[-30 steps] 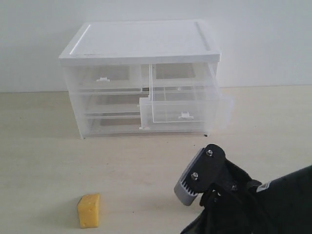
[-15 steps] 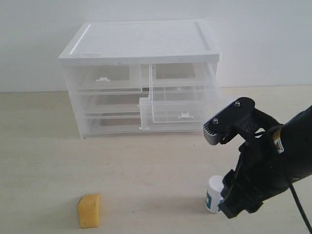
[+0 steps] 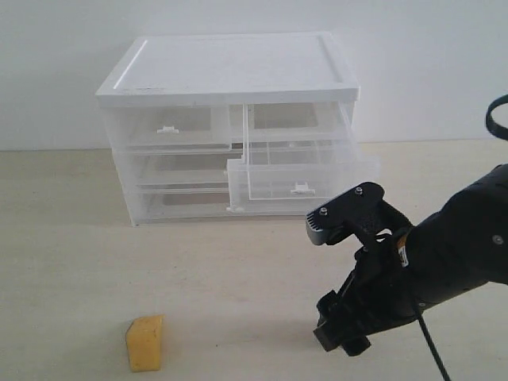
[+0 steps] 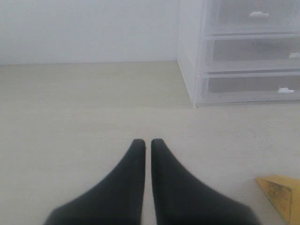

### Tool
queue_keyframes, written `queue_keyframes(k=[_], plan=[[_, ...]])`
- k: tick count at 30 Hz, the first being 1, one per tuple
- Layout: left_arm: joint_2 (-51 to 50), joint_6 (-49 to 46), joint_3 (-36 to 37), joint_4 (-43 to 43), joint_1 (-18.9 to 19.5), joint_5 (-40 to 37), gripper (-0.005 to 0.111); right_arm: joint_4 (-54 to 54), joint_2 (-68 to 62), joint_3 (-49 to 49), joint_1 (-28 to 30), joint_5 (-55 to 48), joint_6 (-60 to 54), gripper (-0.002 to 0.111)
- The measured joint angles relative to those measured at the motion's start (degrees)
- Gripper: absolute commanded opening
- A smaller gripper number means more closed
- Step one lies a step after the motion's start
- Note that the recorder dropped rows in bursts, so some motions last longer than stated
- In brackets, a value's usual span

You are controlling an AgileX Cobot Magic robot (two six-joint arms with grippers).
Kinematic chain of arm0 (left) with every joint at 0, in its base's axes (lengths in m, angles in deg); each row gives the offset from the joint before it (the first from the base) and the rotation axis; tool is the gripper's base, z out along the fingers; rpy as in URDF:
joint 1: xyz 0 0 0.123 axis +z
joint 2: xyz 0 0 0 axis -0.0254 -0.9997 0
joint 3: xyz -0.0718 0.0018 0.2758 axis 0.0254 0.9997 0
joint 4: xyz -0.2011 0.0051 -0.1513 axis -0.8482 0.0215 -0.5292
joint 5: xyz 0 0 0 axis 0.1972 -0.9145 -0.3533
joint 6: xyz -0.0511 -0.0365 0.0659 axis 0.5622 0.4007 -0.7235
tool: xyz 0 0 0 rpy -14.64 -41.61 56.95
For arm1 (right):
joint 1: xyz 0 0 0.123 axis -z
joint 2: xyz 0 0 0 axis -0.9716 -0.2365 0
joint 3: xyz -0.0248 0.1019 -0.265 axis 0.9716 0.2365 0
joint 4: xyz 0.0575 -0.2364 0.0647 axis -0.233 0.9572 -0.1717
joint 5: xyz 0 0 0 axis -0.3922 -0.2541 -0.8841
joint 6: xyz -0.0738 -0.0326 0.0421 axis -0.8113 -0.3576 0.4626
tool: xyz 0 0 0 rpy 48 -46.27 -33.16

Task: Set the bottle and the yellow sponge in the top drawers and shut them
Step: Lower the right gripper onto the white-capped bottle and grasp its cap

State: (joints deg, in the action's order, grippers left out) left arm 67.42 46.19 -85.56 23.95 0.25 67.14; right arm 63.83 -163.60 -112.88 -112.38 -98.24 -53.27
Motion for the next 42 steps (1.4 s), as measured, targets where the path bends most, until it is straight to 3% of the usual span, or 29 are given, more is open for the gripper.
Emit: queue_keyframes(k=[5,10,25,28,34,42], plan=[[0.0,0.0,0.0,0.0,0.0,0.0,0.004,0.3,-1.88,0.0,0.0,3.48,0.11,0.074],[0.0,0.0,0.0,0.0,0.0,0.0,0.004,1.13,-2.02,0.0,0.0,4.66,0.11,0.063],[0.0,0.0,0.0,0.0,0.0,0.0,0.004,3.24,-5.04,0.0,0.0,4.81,0.11,0.062],[0.0,0.0,0.0,0.0,0.0,0.0,0.004,3.39,-5.04,0.0,0.0,5.05,0.11,0.049],[0.0,0.0,0.0,0.0,0.0,0.0,0.004,3.39,-5.04,0.0,0.0,5.05,0.22,0.002],[0.0,0.0,0.0,0.0,0.0,0.0,0.004,3.64,-4.48,0.0,0.0,3.96,0.22,0.0]])
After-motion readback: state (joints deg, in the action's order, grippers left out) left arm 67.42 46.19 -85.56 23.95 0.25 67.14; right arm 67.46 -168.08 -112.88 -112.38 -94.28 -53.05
